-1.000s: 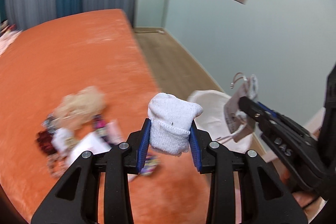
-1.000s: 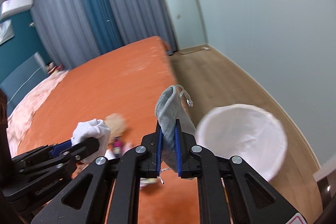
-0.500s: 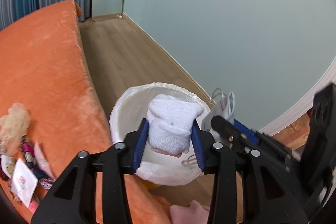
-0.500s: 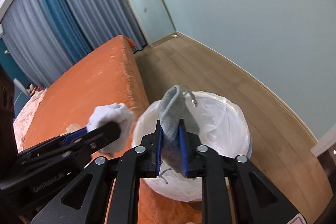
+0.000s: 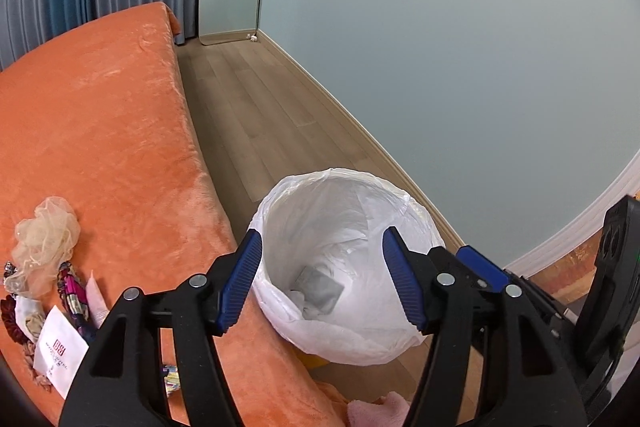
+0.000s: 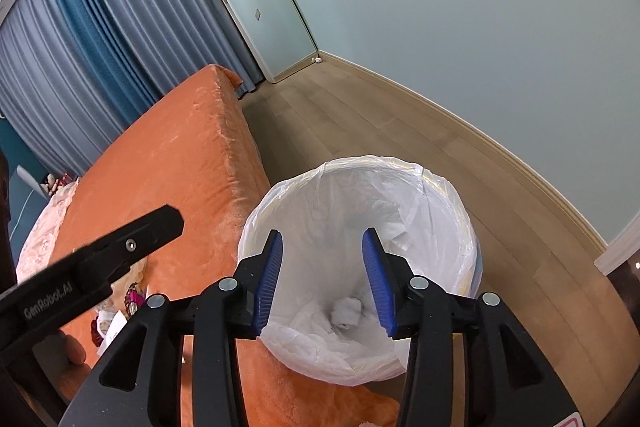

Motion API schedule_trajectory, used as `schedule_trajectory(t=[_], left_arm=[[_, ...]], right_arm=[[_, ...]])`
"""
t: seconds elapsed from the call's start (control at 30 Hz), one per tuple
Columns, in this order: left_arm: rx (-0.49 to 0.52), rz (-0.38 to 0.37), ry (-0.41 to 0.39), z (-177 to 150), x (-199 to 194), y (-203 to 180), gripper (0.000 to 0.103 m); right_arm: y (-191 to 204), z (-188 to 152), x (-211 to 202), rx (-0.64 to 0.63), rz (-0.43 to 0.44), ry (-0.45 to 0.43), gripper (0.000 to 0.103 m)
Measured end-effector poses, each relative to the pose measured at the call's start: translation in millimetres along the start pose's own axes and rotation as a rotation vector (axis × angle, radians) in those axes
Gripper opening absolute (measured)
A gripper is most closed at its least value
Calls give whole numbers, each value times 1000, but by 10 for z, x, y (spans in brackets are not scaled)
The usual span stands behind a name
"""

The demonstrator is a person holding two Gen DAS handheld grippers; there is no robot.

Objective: Collect trash
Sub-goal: 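Move both open tools back over the item pile on the bed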

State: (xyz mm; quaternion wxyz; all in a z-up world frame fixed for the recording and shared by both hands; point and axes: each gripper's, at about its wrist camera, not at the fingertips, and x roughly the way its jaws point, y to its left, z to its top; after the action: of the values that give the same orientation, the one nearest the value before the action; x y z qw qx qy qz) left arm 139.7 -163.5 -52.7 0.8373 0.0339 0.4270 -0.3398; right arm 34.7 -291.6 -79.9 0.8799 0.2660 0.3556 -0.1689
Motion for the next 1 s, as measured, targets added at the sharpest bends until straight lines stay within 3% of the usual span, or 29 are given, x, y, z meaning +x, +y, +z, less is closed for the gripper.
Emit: schedule_trajectory(t=[0.37, 0.53, 1.0], left_arm=[[-101, 78, -31, -278, -413, 442, 67], [-169, 131, -44, -459, -669, 783, 79], [-348, 276, -42, -997, -1070, 1836, 79]], right_arm=[[347, -163, -232, -58, 17, -4, 55], [665, -290, -271, -110, 46, 15, 56], [1418, -703, -215, -248, 92, 88, 56]])
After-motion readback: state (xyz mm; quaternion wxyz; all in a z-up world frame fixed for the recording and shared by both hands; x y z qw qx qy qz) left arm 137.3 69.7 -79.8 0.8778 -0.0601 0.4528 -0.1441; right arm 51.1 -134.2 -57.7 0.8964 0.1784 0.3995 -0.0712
